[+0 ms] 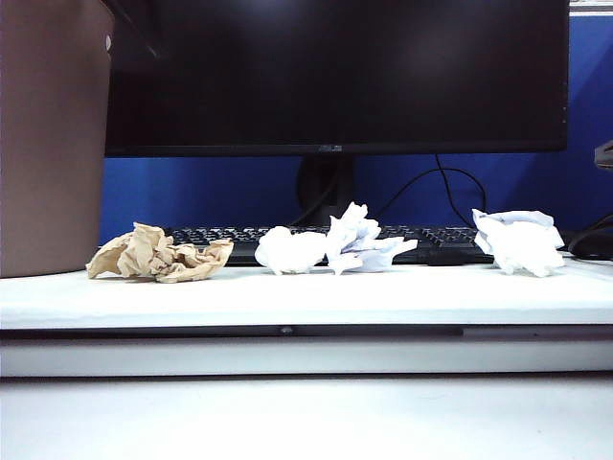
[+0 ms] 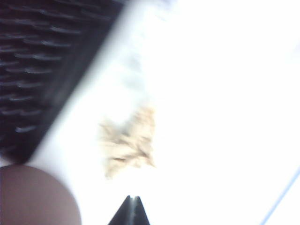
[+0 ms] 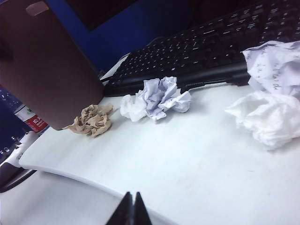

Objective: Pick up all paper balls from the table and place them in the pink trash can.

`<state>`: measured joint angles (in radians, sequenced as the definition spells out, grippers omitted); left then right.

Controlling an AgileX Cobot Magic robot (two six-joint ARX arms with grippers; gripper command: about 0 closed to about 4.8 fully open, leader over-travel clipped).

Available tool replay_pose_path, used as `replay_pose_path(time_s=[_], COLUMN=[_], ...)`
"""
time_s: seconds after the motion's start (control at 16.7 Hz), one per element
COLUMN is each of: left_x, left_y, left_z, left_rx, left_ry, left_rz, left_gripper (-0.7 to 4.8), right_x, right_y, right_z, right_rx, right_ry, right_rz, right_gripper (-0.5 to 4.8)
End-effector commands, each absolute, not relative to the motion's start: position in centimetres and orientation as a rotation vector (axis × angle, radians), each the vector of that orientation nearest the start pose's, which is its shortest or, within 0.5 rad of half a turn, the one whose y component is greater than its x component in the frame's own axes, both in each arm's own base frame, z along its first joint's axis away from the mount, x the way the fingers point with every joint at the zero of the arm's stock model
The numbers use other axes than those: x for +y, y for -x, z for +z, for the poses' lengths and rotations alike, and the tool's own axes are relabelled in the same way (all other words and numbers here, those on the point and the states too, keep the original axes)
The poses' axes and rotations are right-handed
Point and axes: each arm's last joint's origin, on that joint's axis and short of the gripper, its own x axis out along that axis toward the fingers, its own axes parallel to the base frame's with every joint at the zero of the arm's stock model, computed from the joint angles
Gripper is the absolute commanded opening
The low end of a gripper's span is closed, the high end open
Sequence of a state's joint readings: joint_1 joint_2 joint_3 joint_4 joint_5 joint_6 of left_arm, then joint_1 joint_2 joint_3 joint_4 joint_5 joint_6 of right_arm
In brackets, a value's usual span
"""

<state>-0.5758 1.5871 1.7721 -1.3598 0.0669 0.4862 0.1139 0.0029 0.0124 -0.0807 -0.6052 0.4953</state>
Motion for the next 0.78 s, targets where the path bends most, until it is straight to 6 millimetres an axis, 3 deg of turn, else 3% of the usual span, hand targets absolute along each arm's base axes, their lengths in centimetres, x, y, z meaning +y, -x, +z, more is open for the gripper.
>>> replay_pose_path(time_s=[0.06,0.18,0.24,0.42,0.78], left_x=[-18.6,-20.1,-20.6,-21.5,-22.4], left_y=[-24.3,-25.0,-25.3,-26.4,-27.7], left_z=[36.7,35.5,34.9,32.8,30.2], left_rx=[1.046,1.048,1.062,1.137,1.232], left_ry=[-0.862,-0.919,-0.923,-0.944,-0.955], left_rz=[-0.822,-0.736,-0.738,-0.740,-0.725], left_gripper=[0.30,0.32,0.65,2.50,3.96], right_x=[2.6,2.6,2.6,2.6,2.6], right_y=[-8.9,-8.9,-8.9,-8.9,-8.9], right_z=[16.2,16.2,16.2,16.2,16.2], right_rx=[0.228,0.233,0.230,0.227,0.226], right_ry=[-0.482,-0.482,-0.472,-0.462,-0.459], right_rz=[0.684,0.683,0.684,0.684,0.684], right_gripper=[-0.05,-0.05,-0.05,-0.05,-0.05])
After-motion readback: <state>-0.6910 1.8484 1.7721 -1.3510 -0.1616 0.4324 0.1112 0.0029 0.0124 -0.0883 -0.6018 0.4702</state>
